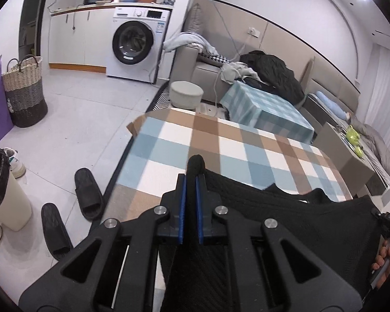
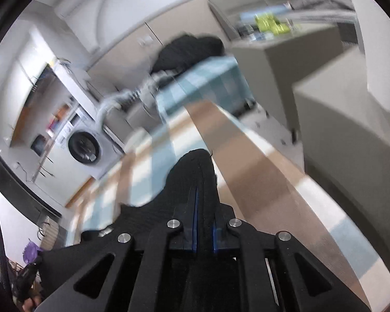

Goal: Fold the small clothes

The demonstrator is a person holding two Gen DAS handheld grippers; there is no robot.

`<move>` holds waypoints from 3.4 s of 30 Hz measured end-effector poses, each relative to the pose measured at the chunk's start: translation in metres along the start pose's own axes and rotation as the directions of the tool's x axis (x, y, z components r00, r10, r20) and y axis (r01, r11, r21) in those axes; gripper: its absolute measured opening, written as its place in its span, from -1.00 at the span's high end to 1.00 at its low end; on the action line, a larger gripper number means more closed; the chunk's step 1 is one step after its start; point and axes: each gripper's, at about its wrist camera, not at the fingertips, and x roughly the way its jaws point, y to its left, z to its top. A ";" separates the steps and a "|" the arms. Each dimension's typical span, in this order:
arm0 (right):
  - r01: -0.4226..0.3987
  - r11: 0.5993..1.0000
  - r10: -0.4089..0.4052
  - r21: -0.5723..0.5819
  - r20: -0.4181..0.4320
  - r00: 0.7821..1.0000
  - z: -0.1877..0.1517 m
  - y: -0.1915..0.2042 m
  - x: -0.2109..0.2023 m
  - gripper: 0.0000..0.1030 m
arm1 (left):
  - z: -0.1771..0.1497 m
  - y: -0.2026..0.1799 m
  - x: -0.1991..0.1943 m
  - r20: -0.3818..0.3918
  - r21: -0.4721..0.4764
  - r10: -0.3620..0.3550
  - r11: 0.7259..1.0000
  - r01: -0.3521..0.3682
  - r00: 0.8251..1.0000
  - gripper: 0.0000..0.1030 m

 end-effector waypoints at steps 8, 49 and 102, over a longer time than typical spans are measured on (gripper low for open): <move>0.105 0.994 -0.106 -0.014 -0.100 0.989 -0.003 0.005 0.018 0.18 | -0.014 0.017 0.019 -0.093 -0.015 0.099 0.995 -0.101 0.991 0.65; -0.104 0.943 -0.031 -0.316 -0.394 0.919 -0.126 -0.036 -0.120 -0.72 | -0.173 0.006 -0.165 -0.142 -0.035 0.020 0.999 -0.025 0.990 -0.98; -0.204 0.974 0.226 0.100 -0.343 0.912 -0.154 -0.081 -0.152 -0.02 | -0.223 0.033 -0.185 -0.261 -0.199 -0.059 0.980 0.006 0.964 -0.83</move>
